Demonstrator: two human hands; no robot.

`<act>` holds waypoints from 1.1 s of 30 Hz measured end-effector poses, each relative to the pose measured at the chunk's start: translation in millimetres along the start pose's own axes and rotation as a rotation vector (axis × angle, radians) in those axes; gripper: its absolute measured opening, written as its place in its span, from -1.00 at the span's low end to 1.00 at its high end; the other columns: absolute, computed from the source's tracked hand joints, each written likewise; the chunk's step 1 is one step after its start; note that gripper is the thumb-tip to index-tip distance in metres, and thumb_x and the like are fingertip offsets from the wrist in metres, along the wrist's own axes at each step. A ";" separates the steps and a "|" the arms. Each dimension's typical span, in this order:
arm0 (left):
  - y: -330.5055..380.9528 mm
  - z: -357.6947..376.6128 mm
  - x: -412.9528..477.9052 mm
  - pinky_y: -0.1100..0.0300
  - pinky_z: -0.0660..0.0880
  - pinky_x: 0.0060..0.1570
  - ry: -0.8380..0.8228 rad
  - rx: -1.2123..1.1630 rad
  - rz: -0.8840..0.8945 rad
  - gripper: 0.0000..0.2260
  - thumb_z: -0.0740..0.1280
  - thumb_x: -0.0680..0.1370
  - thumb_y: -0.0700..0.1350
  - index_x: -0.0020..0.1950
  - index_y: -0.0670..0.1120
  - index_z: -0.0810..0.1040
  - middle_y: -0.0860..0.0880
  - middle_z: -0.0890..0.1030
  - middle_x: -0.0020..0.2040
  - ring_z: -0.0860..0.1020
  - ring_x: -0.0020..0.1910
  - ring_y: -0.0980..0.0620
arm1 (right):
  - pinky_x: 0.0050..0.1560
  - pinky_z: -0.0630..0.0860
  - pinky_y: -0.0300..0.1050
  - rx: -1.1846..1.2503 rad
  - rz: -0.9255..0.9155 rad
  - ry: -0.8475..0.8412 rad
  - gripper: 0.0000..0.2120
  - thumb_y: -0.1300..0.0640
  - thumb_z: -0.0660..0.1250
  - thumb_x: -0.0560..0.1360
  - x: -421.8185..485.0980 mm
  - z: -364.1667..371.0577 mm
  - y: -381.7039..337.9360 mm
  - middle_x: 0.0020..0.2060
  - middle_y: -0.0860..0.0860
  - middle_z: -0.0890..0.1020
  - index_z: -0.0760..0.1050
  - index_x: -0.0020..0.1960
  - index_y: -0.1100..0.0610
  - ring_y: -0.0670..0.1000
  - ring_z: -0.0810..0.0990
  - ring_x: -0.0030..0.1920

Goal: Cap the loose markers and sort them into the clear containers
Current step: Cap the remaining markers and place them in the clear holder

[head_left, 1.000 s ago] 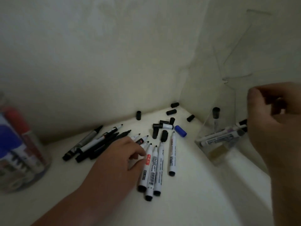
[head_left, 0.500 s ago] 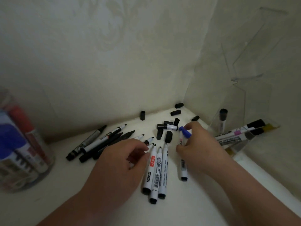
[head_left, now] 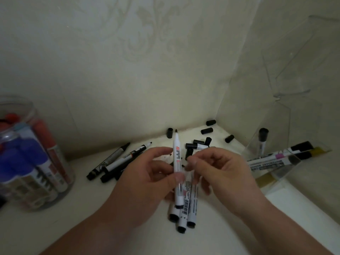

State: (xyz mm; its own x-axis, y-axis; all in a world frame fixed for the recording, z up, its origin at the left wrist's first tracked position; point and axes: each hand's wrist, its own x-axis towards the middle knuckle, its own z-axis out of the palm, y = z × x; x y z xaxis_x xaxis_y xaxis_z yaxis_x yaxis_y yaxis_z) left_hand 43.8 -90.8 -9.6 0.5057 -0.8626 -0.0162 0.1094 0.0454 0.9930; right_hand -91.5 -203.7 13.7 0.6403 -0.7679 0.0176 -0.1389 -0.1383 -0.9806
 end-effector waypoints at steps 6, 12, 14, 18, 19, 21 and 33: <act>1.6 -2.1 2.9 -0.18 0.64 -0.11 -0.090 -0.500 -0.122 -0.60 0.29 0.42 -0.35 0.27 -0.26 0.53 -0.35 0.64 -0.03 0.66 -0.16 -0.32 | -0.35 0.53 -0.16 -0.794 0.172 -0.008 -0.73 -0.15 0.45 0.45 7.7 -12.0 8.4 -0.38 -0.04 0.60 0.55 -0.24 0.03 -0.12 0.51 -0.41; 2.1 -1.0 3.0 -0.13 0.62 -0.15 -0.180 -0.582 -0.168 -0.59 0.23 0.46 -0.39 0.29 -0.26 0.54 -0.35 0.62 -0.04 0.64 -0.17 -0.29 | -0.19 0.62 -0.07 -0.863 0.238 -0.066 -0.78 -0.13 0.41 0.46 7.7 -3.2 11.6 -0.27 -0.02 0.63 0.53 -0.18 0.01 0.01 0.65 -0.19; 1.9 -1.9 3.4 -0.07 0.60 -0.25 -0.181 -0.620 -0.212 -0.59 0.20 0.46 -0.37 0.28 -0.23 0.57 -0.31 0.59 -0.11 0.59 -0.25 -0.21 | -0.18 0.62 -0.07 -0.853 0.232 -0.075 -0.77 -0.14 0.42 0.47 7.9 -4.5 13.2 -0.27 -0.02 0.63 0.52 -0.18 0.01 -0.01 0.64 -0.21; -1.4 -2.1 5.3 0.13 0.36 -0.44 -0.156 -0.594 -0.234 -0.66 0.21 0.52 -0.27 0.23 -0.18 0.63 -0.19 0.51 -0.21 0.41 -0.40 -0.01 | -0.23 0.58 -0.18 -0.831 0.187 -0.061 -0.77 -0.14 0.43 0.47 7.4 -5.4 14.0 -0.29 -0.08 0.63 0.53 -0.18 0.00 -0.11 0.60 -0.27; -2.5 -2.2 5.9 0.15 0.33 -0.46 -0.138 -0.576 -0.226 -0.69 0.23 0.53 -0.25 0.21 -0.17 0.64 -0.18 0.50 -0.23 0.37 -0.41 0.01 | -0.25 0.57 -0.19 -0.808 0.177 -0.051 -0.79 -0.12 0.43 0.48 8.3 -6.1 14.4 -0.30 -0.08 0.63 0.54 -0.19 -0.01 -0.11 0.61 -0.28; -4.9 -2.0 6.7 0.17 0.29 -0.48 -0.110 -0.544 -0.209 -0.70 0.26 0.51 -0.24 0.19 -0.17 0.66 -0.17 0.50 -0.24 0.35 -0.43 0.02 | -0.29 0.55 -0.19 -0.771 0.120 0.028 -0.81 -0.09 0.43 0.48 12.3 -11.2 15.4 -0.33 -0.08 0.63 0.55 -0.22 -0.02 -0.10 0.59 -0.31; -2.9 -1.0 5.0 0.13 0.38 -0.45 0.001 -0.439 -0.123 -0.77 0.29 0.49 -0.18 0.09 -0.25 0.55 -0.19 0.59 -0.19 0.46 -0.43 -0.04 | 0.10 0.49 -0.09 -1.217 -0.179 -0.016 -0.71 0.23 0.23 0.57 102.2 -18.5 -13.1 0.09 0.06 0.59 0.58 0.22 0.04 0.07 0.50 0.17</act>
State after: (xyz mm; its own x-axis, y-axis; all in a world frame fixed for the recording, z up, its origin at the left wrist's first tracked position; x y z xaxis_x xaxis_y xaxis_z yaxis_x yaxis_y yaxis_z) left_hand 46.8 -94.7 -12.7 0.4665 -0.8747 -0.1316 0.5212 0.1516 0.8398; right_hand -38.2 -291.9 32.0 0.7306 -0.6716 0.1228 -0.6566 -0.7405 -0.1432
